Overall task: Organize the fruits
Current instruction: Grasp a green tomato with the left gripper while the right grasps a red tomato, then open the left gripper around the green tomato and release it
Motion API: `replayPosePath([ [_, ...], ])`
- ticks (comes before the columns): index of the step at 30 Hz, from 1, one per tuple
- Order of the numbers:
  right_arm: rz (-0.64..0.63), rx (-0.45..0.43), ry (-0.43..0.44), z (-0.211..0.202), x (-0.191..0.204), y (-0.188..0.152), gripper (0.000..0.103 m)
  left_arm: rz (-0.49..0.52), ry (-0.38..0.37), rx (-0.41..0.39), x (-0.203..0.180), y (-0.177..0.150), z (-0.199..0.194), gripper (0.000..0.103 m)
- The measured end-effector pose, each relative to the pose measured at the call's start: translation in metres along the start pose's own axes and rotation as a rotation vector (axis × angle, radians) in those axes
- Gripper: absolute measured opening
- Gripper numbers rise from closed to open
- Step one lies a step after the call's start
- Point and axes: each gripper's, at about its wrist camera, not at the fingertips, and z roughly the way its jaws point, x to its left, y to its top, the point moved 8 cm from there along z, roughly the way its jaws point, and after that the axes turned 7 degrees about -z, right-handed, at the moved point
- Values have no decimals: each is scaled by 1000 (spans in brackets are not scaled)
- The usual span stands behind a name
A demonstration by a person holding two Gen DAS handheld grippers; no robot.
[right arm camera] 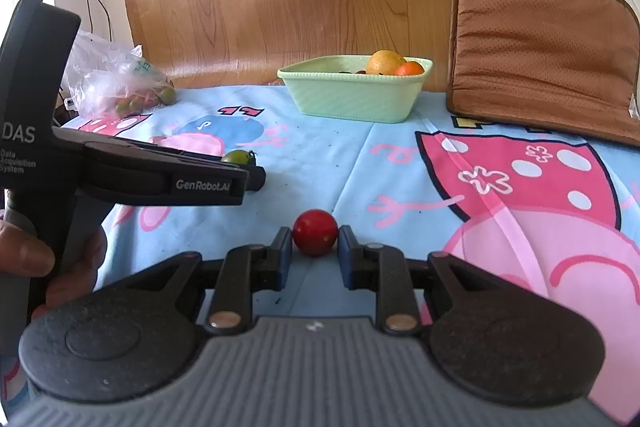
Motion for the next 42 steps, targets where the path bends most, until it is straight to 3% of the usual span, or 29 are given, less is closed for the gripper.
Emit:
replayPosePath([
  [14,-10,-2,-10,0,1,1,34,-6,-2,2,0,0,0,41],
  [18,-10,-1,-9,0,0,1,34,-8,4,4,1,0,1,48],
  [22,-11,-2,-8,0,1,1,40,-10,3,4,1,0,1,48],
  [42,-11,-1,-9,-1,1,2,41,-12,8,7,1,0,2,55],
])
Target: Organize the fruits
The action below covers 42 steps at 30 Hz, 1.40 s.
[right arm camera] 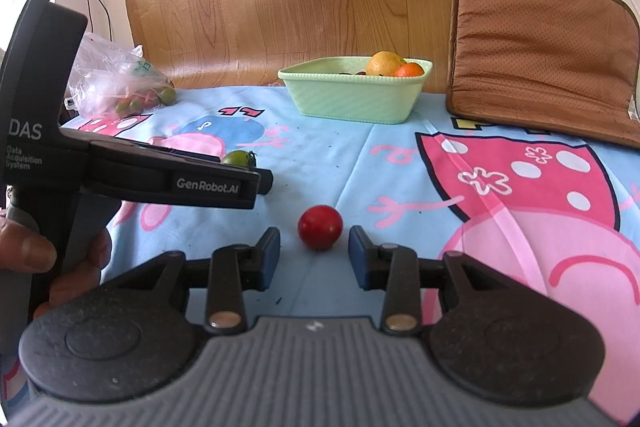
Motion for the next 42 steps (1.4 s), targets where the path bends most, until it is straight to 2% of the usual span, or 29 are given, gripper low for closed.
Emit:
replayPosePath([
  [5,-1,-1,2,0,1,0,43,0,1,0,0,0,0,56],
  [6,-1,-2,2,0,1,0,46,-1,1,0,-1,0,0,56],
  [12,0,-3,2,-1,2,1,47,-16,-8,-1,2,0,0,57],
  [19,5,-3,7,-1,2,1,47,-107,-104,-17,12,3,-5,57],
  [22,9,-4,5,-2,2,1,47,-112,-125,-19,12,3,-6,57],
  [26,23,-5,-17,-1,-2,1,47,-91,-121,-23,8,3,-6,57],
  [33,-3,8,-21,3,0,5,47,-128,-120,-11,13,5,-2,57],
  [35,-8,11,-17,6,0,6,47,-130,-116,-11,13,7,0,54],
  [36,-11,13,-17,8,0,7,45,-129,-112,-12,12,7,1,49],
  [39,-32,19,-22,9,2,7,28,-122,-115,-11,10,8,3,31],
  [42,-41,16,-22,8,3,6,28,-114,-119,-11,9,7,2,31],
])
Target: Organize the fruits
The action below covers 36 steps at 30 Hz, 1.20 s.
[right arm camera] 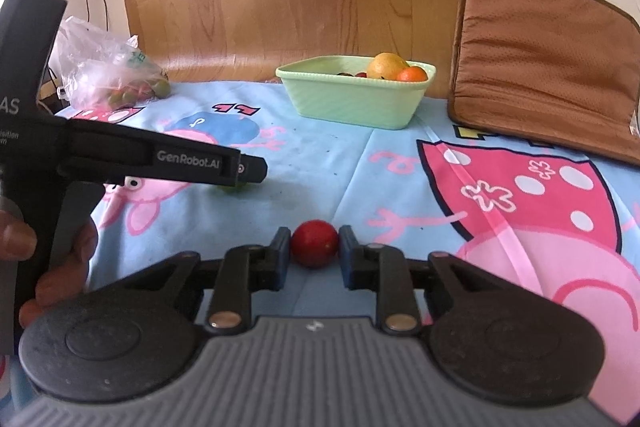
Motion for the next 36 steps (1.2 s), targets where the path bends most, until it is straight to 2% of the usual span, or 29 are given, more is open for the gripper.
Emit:
replayPosePath([
  [25,11,-1,2,0,-2,1,28,24,-1,1,-3,-4,-4,32],
  [28,11,0,2,0,-2,1,29,26,-1,1,-4,-4,-4,36],
  [30,10,0,2,0,-2,1,29,25,1,0,-3,-4,-4,43],
  [36,10,0,1,0,-2,1,29,22,-1,0,-3,-4,-3,43],
])
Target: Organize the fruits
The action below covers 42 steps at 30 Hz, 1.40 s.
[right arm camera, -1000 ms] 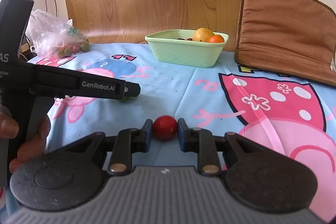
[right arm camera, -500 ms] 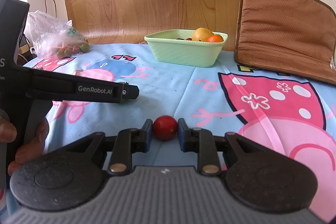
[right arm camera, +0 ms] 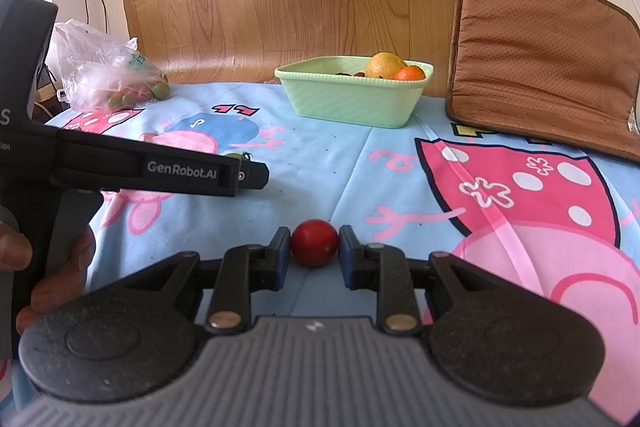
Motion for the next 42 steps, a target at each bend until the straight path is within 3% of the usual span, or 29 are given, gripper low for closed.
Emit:
replayPosePath([
  [28,-1,0,-1,-1,0,0,34,2,-9,6,-1,-1,1,51],
  [32,-1,0,-1,-1,0,0,34,-5,-14,4,-1,0,0,60],
  [38,-2,0,-2,-1,0,0,37,-22,-35,3,1,1,0,63],
  [40,-4,1,-5,-1,0,-1,40,-18,-49,6,0,0,-1,71],
  [42,-8,2,-9,-1,1,-1,40,-26,-46,8,1,0,-1,88],
])
